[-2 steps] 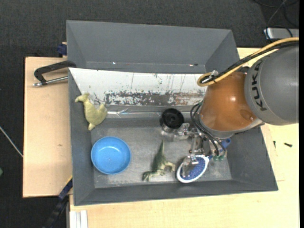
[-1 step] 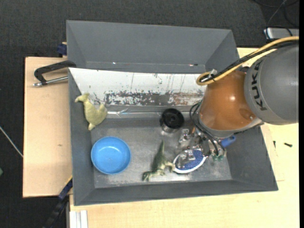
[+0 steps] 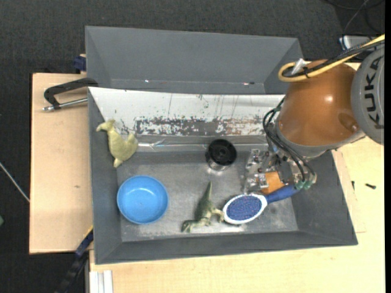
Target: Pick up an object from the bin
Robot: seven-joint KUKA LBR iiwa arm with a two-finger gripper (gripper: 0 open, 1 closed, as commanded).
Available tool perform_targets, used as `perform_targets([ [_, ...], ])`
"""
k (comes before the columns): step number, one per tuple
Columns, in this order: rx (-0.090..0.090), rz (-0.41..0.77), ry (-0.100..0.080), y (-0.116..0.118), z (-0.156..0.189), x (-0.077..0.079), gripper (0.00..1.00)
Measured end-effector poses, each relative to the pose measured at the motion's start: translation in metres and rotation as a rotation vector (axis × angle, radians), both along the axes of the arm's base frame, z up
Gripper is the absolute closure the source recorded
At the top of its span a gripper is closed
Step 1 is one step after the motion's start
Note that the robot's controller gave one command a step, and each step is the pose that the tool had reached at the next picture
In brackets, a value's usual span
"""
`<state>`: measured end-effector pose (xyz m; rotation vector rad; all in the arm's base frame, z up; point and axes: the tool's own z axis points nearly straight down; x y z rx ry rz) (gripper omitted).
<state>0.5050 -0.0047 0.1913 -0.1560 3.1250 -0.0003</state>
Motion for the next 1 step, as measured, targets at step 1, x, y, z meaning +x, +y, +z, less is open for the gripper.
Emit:
perform_targets([
  [1, 0.001, -0.001, 0.008, 0.0001, -0.0043, -0.0013, 0.00],
])
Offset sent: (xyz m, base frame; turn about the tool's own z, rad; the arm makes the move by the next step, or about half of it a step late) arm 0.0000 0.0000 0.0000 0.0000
